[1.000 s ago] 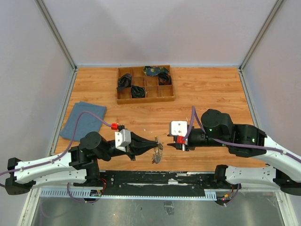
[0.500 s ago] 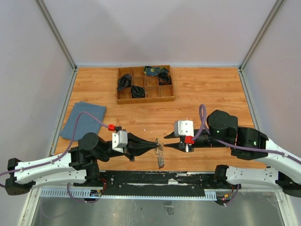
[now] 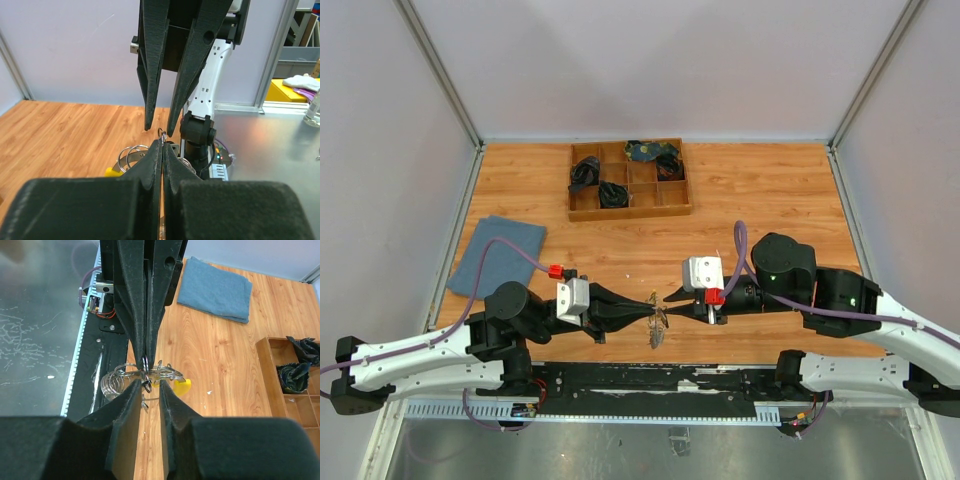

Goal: Put the keys on the keyring

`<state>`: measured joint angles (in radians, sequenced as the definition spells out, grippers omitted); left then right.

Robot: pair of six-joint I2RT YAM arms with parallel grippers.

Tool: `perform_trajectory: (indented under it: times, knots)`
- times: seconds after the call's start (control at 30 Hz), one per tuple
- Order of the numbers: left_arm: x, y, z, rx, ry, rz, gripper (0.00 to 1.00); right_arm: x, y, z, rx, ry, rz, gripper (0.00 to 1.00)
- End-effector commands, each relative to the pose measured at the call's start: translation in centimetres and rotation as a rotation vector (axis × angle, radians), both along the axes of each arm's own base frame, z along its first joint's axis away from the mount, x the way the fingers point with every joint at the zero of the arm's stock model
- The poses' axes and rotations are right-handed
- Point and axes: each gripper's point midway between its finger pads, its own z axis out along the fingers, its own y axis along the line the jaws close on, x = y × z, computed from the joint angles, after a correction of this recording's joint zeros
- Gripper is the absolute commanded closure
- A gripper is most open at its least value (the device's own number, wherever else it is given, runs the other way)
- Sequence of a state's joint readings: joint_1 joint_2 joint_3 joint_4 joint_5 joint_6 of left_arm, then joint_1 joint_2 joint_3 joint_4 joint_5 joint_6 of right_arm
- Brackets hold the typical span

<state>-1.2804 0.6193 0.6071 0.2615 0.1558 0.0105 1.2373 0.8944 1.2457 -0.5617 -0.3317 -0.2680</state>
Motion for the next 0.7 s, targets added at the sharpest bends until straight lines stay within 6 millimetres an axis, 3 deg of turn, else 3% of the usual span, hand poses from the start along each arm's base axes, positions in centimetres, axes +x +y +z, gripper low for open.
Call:
perform_trajectory:
  times: [0.0,0.37,0.67]
  knots:
    - [-0.4,0.5,2.0,-0.080,-0.021,-0.013,0.99,-0.8,0.3,0.1,0.012,0.012,0.033,0.81]
    - [-0.4,0.6,2.1,-0.083,-0.024,-0.008,0.99,-0.7,0.2,-0.5,-0.014,0.026,0.020,0.96]
    - [-0.2,0.7,2.3,-0.086,-0.030,-0.001,0.99,-0.4,-0.1,-1.3,-0.057,0.033,0.004,0.99]
